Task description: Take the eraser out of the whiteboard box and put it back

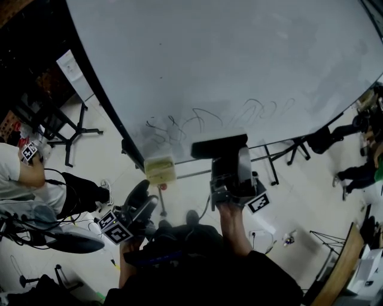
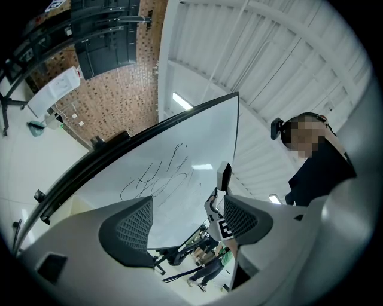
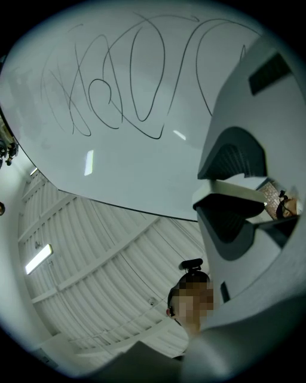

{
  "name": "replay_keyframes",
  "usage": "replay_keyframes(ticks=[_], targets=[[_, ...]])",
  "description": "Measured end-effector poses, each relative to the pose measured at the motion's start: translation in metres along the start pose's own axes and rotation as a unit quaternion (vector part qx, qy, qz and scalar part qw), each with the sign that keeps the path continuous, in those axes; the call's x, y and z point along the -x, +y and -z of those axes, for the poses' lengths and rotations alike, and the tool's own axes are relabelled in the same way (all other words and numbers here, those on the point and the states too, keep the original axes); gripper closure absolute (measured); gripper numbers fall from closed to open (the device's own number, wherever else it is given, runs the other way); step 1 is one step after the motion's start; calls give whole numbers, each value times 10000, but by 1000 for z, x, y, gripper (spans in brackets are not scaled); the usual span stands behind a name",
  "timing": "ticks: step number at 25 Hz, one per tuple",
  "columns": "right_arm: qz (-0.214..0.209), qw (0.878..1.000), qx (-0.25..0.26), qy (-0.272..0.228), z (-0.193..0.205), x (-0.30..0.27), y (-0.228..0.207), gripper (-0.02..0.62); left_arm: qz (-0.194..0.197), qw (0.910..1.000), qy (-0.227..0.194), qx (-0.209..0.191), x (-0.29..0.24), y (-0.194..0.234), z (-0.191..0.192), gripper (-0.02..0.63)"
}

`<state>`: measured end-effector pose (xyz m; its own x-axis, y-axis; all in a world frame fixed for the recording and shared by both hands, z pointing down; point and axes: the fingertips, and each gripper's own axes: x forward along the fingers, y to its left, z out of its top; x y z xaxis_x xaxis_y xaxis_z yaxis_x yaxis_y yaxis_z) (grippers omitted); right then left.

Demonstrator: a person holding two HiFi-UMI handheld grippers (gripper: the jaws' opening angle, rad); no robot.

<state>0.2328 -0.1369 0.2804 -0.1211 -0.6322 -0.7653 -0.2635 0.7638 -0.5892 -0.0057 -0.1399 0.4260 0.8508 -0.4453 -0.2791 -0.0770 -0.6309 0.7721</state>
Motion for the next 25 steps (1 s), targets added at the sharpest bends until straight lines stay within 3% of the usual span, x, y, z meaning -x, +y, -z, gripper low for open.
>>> replay_keyframes(ticks=[13,25], targets=[[55,9936,799,800,34,-8,-8,431,-122,9999,-87,49,11,6,-3,239],[142,9832,1204,1365,60,-7,-21,431,-195,9997,-149,78,18,9,-4,239]])
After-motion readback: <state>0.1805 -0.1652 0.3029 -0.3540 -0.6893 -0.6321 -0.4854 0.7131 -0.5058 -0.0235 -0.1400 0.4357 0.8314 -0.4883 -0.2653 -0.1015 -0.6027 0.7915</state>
